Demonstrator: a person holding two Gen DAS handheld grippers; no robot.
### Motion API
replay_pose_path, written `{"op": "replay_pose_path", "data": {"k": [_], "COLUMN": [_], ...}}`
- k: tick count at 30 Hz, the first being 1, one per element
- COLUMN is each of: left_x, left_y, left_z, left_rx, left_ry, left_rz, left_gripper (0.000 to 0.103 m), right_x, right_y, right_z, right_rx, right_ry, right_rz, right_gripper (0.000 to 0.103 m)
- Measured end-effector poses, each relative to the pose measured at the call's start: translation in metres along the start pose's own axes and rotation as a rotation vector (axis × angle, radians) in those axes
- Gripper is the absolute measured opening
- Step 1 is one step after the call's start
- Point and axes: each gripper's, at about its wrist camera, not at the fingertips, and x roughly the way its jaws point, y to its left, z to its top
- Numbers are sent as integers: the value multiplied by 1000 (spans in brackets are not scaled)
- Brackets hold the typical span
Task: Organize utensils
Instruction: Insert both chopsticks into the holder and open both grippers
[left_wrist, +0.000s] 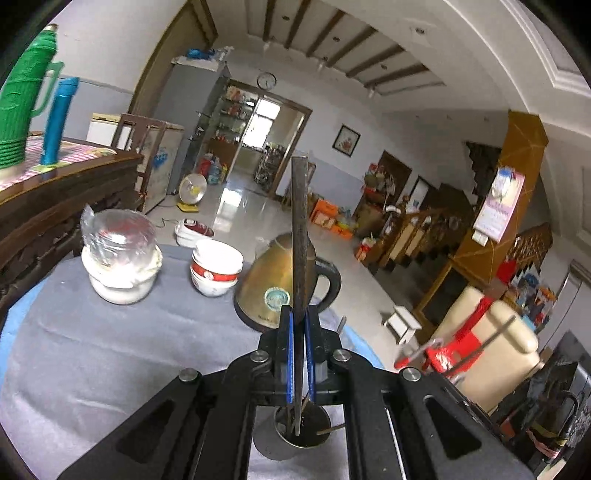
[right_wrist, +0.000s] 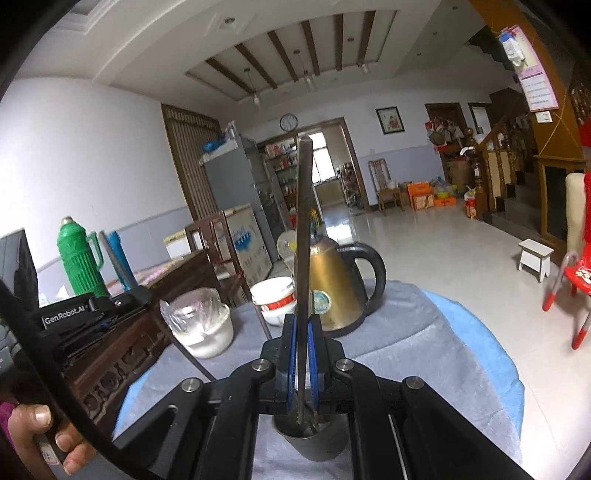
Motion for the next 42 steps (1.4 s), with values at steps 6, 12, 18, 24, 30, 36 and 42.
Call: {"op": "replay_pose_path", "data": {"k": [6,12,18,24,30,36,42], "left_x": [38,59,73,83,88,92,96], "left_y": [-9,-12,-14,-16,-18,-18,-17], "left_z": [-19,-35,-43,-49,-54,-58,-61], "left_rx": [54,110,131,147,159,158,162], "left_ry": [96,165,217,261,285,310,328], "left_rz": [19,68,108,127,135,136,139], "left_gripper": [6,6,6,6,6,6,6], "right_x": [36,58,72,82,91,99,102], "right_y": [-5,-12,-16,-18,-21,-23,-23], "right_z": [-12,-25,-30,-35,-40,-45,-44], "right_rx": [-25,-40,-48,-60,-59,-55,-57], "right_ry": [102,172,217,254,285,311,318], "right_rz": [-7,-16,-24,-28,-29,-27,-22], "right_gripper": [6,6,6,6,6,6,6]}}
